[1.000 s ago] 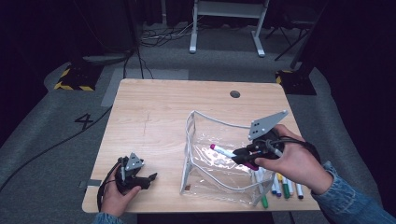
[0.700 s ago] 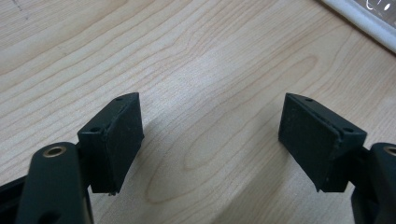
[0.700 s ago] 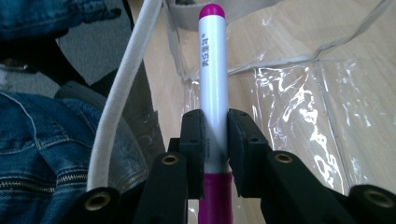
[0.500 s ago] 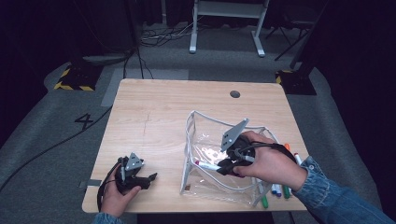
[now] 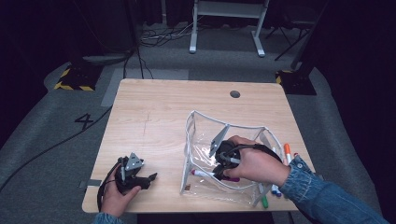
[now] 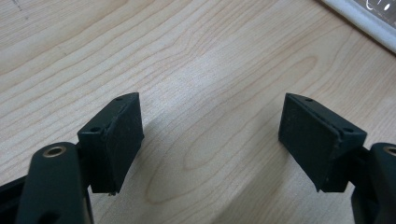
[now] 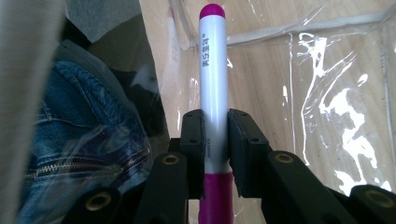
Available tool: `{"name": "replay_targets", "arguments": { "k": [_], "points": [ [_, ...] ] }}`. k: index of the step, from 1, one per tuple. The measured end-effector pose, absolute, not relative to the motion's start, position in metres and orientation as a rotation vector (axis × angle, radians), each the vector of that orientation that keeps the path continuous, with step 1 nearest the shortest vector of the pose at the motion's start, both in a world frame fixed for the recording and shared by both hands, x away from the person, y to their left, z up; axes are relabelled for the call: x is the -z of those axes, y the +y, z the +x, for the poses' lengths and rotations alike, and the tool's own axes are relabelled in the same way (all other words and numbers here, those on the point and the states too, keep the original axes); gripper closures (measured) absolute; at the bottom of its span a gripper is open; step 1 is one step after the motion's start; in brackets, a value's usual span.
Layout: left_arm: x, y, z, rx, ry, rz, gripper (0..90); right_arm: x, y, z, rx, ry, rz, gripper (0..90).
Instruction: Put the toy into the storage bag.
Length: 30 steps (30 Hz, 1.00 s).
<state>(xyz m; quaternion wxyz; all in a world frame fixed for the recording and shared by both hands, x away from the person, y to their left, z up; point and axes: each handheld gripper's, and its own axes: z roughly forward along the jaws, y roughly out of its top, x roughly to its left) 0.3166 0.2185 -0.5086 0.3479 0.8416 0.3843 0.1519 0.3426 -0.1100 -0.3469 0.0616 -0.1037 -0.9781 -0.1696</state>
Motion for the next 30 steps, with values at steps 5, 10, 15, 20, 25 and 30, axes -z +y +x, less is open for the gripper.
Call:
{"name": "replay_targets", "arguments": {
  "k": [5,10,15,20,25,30],
  "points": [
    [0.509,0.218,0.317,-0.394,0.996,2.182,22.2,0.360,-0.106,0.347,0.466,-2.943,-0.322,76.8],
    [0.509,0.218,0.317,-0.390,0.998,2.179,22.2,0.371,-0.104,0.351,0.432,-2.933,-0.341,76.8],
    [0.509,0.218,0.317,-0.390,0.998,2.179,22.2,0.381,-0.103,0.354,0.381,-2.930,-0.356,76.7],
    [0.509,0.218,0.317,-0.393,0.996,2.181,22.2,0.390,-0.103,0.356,0.329,-2.933,-0.351,76.6],
    [0.509,0.218,0.317,-0.392,0.996,2.181,22.2,0.395,-0.105,0.357,0.299,-2.920,-0.364,73.4],
    [0.509,0.218,0.317,-0.389,0.998,2.178,22.1,0.383,-0.112,0.359,0.405,-2.923,-0.434,66.1]
  ]
}}
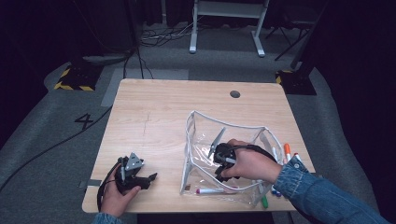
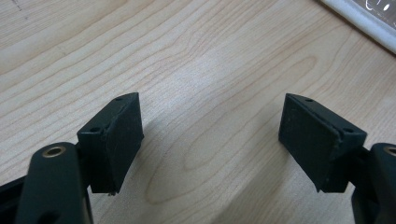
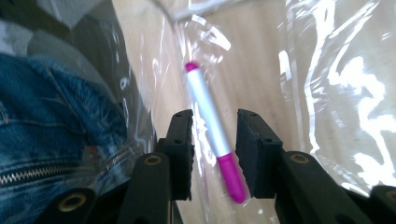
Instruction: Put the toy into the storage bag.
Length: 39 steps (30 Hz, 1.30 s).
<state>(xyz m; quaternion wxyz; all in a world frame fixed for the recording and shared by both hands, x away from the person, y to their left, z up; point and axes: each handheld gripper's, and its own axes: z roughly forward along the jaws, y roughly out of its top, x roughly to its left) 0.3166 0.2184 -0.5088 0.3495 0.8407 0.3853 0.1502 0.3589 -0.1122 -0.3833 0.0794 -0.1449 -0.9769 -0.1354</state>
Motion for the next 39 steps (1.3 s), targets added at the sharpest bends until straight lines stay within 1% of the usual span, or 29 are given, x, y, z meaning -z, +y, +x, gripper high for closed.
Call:
{"name": "replay_targets", "arguments": {
  "k": [6,7,9,12,13,17,18,19,20,21,23,24,25,26,27,28,32,34,35,36,37,39],
  "points": [
    [0.509,0.218,0.317,-0.388,0.998,2.177,22.1,0.355,-0.125,0.359,0.598,-2.971,-0.494,63.1],
    [0.509,0.218,0.317,-0.389,0.998,2.179,22.1,0.342,-0.132,0.359,0.677,-2.978,-0.525,63.0],
    [0.509,0.219,0.317,-0.393,0.996,2.182,22.0,0.330,-0.142,0.358,0.748,-2.991,-0.556,62.9],
    [0.509,0.218,0.316,-0.393,1.010,2.178,21.7,0.313,-0.159,0.358,0.840,-2.997,-0.616,63.1],
    [0.509,0.218,0.316,-0.393,1.010,2.178,21.4,0.313,-0.159,0.358,0.840,-2.997,-0.616,63.1],
    [0.509,0.218,0.315,-0.395,1.024,2.176,21.2,0.291,-0.191,0.355,0.957,-3.002,-0.712,63.4],
    [0.509,0.218,0.315,-0.395,1.024,2.176,21.2,0.291,-0.191,0.355,0.957,-3.002,-0.712,63.4],
    [0.509,0.218,0.315,-0.402,1.028,2.174,21.2,0.283,-0.208,0.355,0.998,-3.001,-0.766,63.2],
    [0.509,0.218,0.315,-0.402,1.028,2.174,21.2,0.283,-0.208,0.355,0.998,-3.001,-0.766,63.2],
    [0.509,0.218,0.315,-0.404,1.037,2.172,21.0,0.277,-0.223,0.354,1.033,-2.998,-0.821,62.9],
    [0.509,0.218,0.315,-0.406,1.039,2.170,20.9,0.274,-0.237,0.353,1.071,-2.988,-0.867,62.9],
    [0.509,0.218,0.315,-0.406,1.039,2.170,20.8,0.274,-0.237,0.353,1.071,-2.988,-0.867,62.9],
    [0.509,0.218,0.315,-0.407,1.041,2.169,20.8,0.272,-0.253,0.351,1.084,-2.972,-0.930,62.8],
    [0.509,0.218,0.315,-0.407,1.041,2.169,20.9,0.272,-0.253,0.351,1.084,-2.972,-0.930,62.8],
    [0.509,0.218,0.315,-0.407,1.042,2.170,20.8,0.270,-0.270,0.349,1.110,-2.960,-0.988,62.6],
    [0.509,0.219,0.315,-0.413,1.052,2.167,20.3,0.270,-0.276,0.348,1.120,-2.957,-1.008,62.6],
    [0.509,0.218,0.315,-0.405,1.054,2.179,14.2,0.271,-0.307,0.346,1.163,-2.940,-1.134,62.2],
    [0.509,0.218,0.315,-0.405,1.056,2.178,14.2,0.273,-0.323,0.346,1.174,-2.935,-1.204,62.0],
    [0.509,0.218,0.315,-0.405,1.056,2.178,14.2,0.273,-0.323,0.346,1.174,-2.935,-1.204,62.0],
    [0.509,0.218,0.315,-0.405,1.056,2.178,14.2,0.278,-0.338,0.346,1.187,-2.931,-1.278,61.3],
    [0.509,0.218,0.315,-0.405,1.056,2.178,14.2,0.278,-0.338,0.346,1.187,-2.931,-1.278,61.3],
    [0.509,0.218,0.315,-0.403,1.055,2.176,14.2,0.288,-0.357,0.346,1.188,-2.929,-1.388,59.7]
  ]
}}
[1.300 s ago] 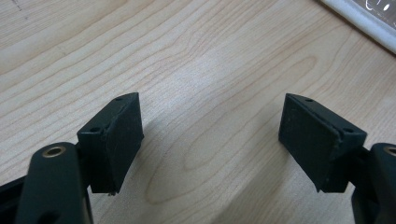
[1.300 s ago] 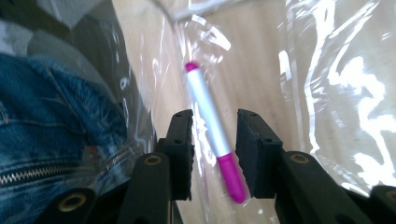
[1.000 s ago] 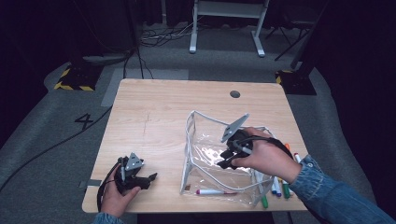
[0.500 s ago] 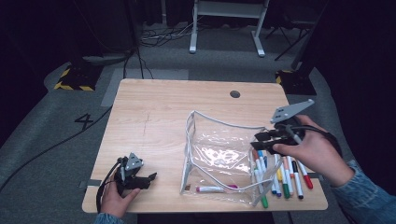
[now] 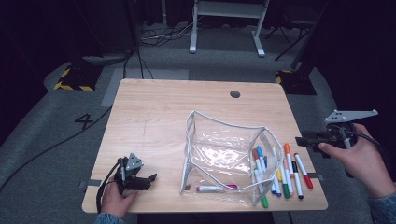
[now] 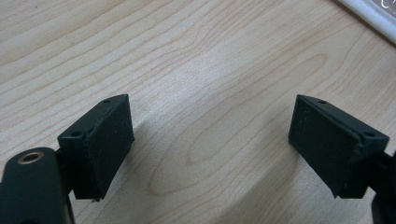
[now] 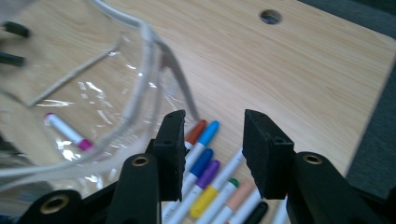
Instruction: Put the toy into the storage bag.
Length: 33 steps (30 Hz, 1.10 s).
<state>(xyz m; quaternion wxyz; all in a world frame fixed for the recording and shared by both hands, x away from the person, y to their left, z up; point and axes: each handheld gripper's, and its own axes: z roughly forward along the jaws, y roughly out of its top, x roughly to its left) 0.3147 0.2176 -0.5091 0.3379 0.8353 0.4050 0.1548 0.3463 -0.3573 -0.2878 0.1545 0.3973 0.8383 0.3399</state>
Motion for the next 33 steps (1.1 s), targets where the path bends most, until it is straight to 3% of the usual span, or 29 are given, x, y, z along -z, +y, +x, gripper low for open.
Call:
{"name": "replay_targets", "arguments": {
  "k": [17,33],
  "points": [
    [0.509,0.218,0.315,-0.406,1.056,2.176,14.2,0.381,-0.426,0.340,-0.848,2.217,1.405,61.8],
    [0.509,0.218,0.315,-0.406,1.056,2.178,14.2,0.458,-0.437,0.346,-0.699,2.261,1.536,66.7]
  ]
}}
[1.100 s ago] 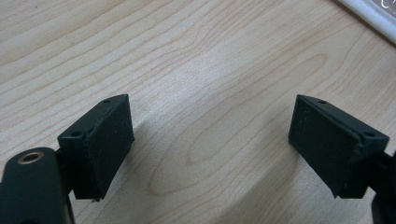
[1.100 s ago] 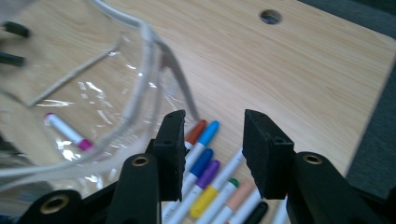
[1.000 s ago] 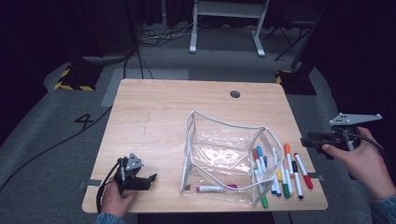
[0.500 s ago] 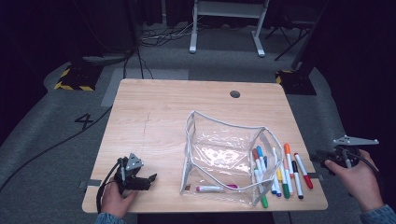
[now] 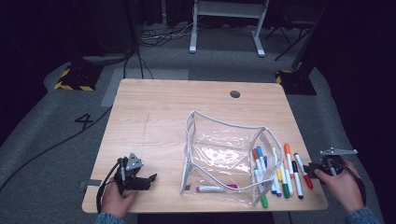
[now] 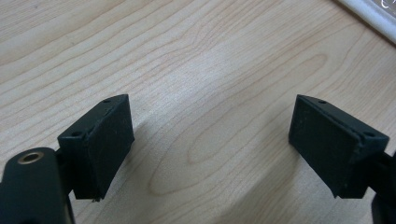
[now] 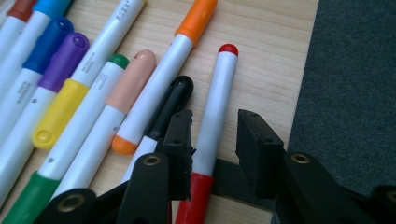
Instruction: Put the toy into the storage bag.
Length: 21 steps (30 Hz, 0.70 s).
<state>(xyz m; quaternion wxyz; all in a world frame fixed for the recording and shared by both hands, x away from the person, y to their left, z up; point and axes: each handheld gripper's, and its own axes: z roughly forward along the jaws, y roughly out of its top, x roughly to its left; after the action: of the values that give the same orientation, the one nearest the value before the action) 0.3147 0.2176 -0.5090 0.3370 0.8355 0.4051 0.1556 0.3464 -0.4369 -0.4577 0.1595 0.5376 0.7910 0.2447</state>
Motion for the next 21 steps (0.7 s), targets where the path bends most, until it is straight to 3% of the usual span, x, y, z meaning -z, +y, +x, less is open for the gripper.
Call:
{"name": "replay_targets", "arguments": {
  "k": [14,21],
  "points": [
    [0.509,0.218,0.315,-0.405,1.055,2.177,14.2,0.474,-0.427,0.363,-0.659,2.236,1.692,76.7],
    [0.509,0.218,0.315,-0.405,1.055,2.177,14.3,0.466,-0.426,0.365,-0.682,2.204,1.701,76.9]
  ]
}}
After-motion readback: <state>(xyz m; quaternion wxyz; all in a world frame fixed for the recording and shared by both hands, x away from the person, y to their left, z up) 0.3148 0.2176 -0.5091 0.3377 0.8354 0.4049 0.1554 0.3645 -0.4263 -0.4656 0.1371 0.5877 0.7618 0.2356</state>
